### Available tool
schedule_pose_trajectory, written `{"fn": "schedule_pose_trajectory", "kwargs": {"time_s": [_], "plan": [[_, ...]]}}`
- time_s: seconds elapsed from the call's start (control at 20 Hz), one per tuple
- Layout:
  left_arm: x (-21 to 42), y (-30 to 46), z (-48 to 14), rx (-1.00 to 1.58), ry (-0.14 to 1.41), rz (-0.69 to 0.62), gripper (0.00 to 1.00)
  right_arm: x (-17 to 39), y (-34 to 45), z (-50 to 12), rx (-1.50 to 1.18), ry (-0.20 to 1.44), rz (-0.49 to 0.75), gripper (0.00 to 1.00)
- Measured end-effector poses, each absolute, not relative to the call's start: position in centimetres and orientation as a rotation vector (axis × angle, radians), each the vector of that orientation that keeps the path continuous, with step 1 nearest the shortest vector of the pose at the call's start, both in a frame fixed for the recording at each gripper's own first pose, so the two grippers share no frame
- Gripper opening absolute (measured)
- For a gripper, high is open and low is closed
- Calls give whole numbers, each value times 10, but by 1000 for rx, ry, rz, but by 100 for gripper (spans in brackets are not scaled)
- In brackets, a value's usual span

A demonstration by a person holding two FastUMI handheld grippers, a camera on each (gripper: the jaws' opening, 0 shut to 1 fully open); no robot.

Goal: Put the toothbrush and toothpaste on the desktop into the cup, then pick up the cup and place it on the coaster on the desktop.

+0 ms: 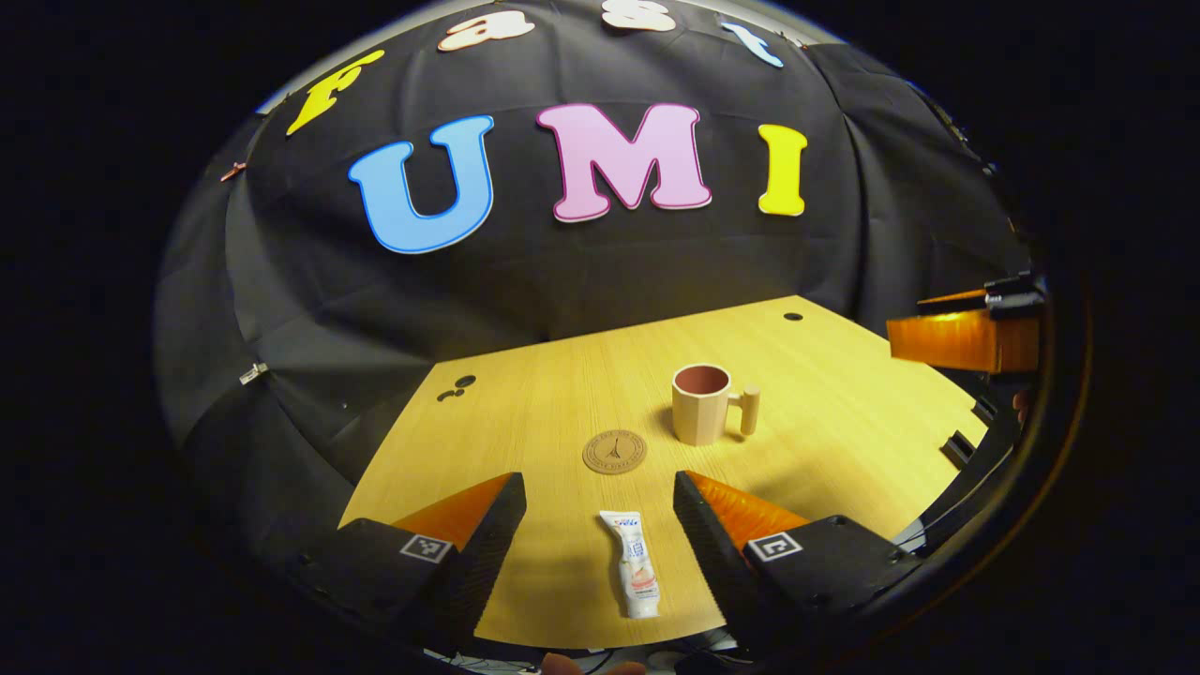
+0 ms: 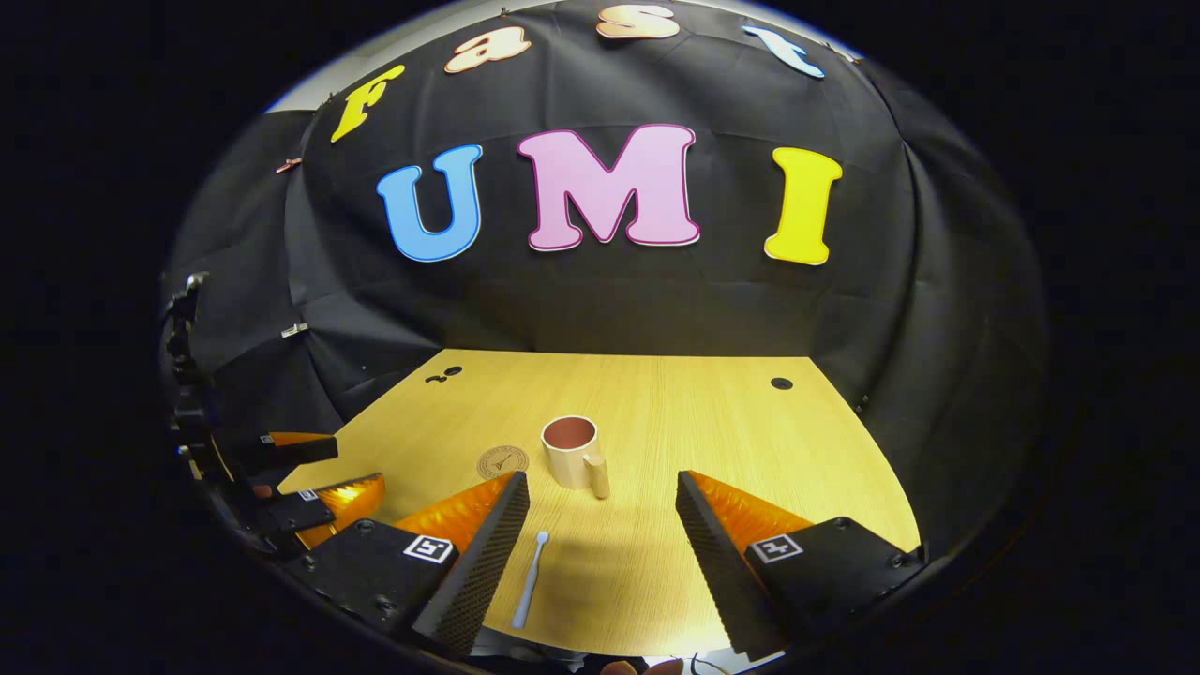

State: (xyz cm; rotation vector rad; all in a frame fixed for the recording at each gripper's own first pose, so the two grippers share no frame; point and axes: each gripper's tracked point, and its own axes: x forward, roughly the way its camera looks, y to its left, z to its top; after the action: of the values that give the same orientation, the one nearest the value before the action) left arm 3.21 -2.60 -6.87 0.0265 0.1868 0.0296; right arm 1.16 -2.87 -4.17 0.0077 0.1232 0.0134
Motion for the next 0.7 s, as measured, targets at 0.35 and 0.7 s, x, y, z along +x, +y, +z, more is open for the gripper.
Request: {"fn": "schedule_pose_trajectory", "kwargs": {"time_s": [0.35, 0.7], "plan": [[58, -37, -139, 29, 337, 30, 98, 13, -40, -49, 23, 159, 6, 98], [80, -36, -195, -77, 494, 69, 94, 15, -52, -56, 27, 191, -5, 98]]}}
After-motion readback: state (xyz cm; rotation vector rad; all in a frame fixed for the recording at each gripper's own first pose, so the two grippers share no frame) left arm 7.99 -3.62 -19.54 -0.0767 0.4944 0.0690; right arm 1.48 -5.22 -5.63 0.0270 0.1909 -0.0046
